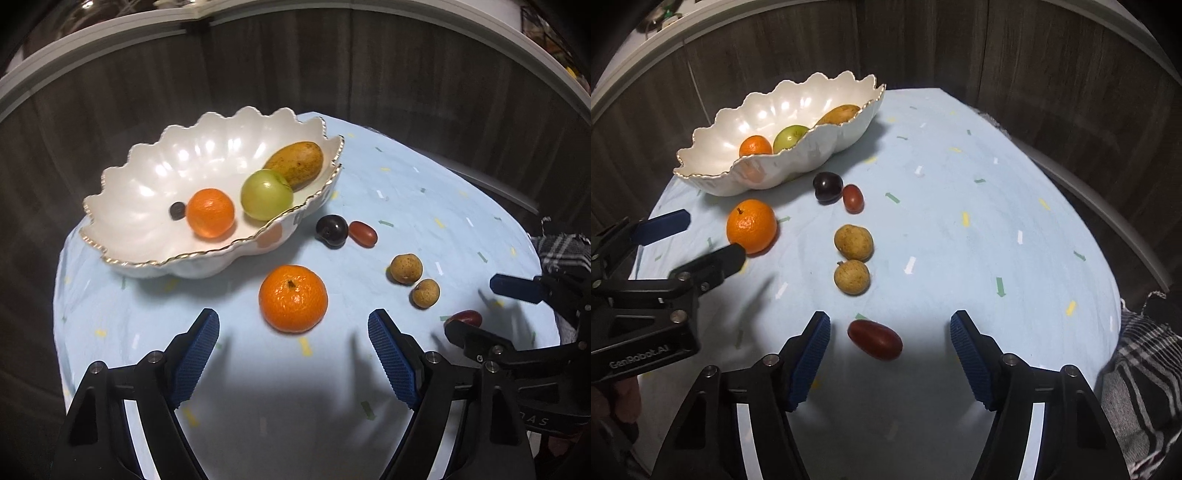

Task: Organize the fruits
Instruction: 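Move the left tool to the second mandarin while the right tool approaches the large red date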

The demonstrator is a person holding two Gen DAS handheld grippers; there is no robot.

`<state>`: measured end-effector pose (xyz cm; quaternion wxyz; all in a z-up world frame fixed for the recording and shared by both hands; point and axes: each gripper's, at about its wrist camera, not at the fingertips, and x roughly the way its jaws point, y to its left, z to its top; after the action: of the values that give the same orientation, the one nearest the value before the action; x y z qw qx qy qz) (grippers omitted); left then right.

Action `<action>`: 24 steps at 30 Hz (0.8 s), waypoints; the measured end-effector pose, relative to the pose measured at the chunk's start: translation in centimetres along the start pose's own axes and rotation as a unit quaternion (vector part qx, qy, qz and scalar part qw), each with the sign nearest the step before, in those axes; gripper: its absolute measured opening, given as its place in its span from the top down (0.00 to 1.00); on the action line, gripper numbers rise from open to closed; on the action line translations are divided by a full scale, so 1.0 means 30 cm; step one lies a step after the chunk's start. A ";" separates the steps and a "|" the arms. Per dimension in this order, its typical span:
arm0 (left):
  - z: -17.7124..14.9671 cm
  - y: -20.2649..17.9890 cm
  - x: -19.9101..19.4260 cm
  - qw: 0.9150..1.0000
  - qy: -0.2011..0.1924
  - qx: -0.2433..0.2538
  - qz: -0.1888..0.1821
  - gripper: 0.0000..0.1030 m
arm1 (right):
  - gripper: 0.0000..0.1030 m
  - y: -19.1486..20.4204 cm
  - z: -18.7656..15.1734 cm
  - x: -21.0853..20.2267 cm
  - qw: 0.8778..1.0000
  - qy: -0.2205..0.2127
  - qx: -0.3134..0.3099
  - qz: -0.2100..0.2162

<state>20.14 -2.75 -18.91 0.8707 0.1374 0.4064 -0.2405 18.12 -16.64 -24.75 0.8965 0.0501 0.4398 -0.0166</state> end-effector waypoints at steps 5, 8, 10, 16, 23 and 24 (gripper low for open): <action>-0.001 0.013 0.027 1.000 0.003 0.002 -0.019 0.24 | 0.38 0.014 0.004 0.009 1.000 0.007 0.006 -0.007; 0.000 0.018 0.047 1.000 0.009 -0.002 -0.029 0.29 | 0.40 0.013 0.007 0.017 1.000 0.010 0.013 -0.009; 0.002 0.016 0.058 0.999 0.010 0.000 -0.032 0.31 | 0.40 0.012 0.006 0.022 1.000 0.011 0.016 -0.009; 0.012 0.009 0.087 0.999 0.012 0.002 -0.040 0.38 | 0.47 0.009 -0.001 0.042 1.000 0.020 0.021 -0.009; 0.015 0.018 0.113 0.999 0.009 -0.006 -0.040 0.44 | 0.50 0.010 -0.012 0.049 1.000 0.019 0.019 -0.012; 0.014 0.018 0.115 0.999 0.009 -0.007 -0.038 0.47 | 0.50 0.010 -0.013 0.048 1.000 0.018 0.018 -0.012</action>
<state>22.60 -3.53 -21.30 0.8582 0.1182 0.4208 -0.2693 18.71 -16.30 -26.12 0.8873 0.0610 0.4558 -0.0348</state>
